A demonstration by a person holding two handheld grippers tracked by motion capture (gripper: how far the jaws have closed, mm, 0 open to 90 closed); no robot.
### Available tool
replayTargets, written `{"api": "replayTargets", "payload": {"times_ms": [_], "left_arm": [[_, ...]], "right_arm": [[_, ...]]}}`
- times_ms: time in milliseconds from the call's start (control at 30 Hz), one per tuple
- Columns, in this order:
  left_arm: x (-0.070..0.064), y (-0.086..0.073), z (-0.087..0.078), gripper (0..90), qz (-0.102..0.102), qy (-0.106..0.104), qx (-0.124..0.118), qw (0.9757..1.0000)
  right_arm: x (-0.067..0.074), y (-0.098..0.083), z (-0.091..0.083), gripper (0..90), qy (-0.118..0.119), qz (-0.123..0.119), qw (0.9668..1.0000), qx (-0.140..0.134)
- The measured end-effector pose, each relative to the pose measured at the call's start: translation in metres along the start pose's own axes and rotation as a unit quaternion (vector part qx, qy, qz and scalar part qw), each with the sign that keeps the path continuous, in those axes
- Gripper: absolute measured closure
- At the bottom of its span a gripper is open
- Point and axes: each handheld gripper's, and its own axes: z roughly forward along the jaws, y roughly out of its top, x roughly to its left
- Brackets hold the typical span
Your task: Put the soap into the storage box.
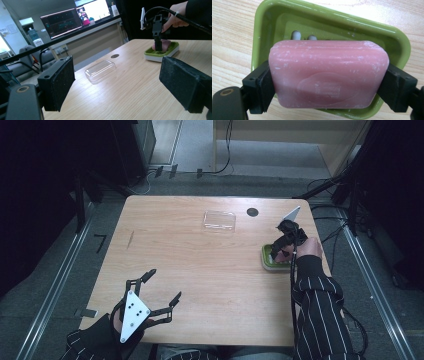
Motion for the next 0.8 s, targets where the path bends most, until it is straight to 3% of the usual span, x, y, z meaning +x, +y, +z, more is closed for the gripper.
{"api": "replayTargets", "payload": {"times_ms": [800], "left_arm": [[0.0,0.0,0.0,13.6,0.0,-0.001,-0.001,1.0]], "right_arm": [[-0.003,0.004,0.012,13.4,0.007,0.024,0.9996,0.009]]}}
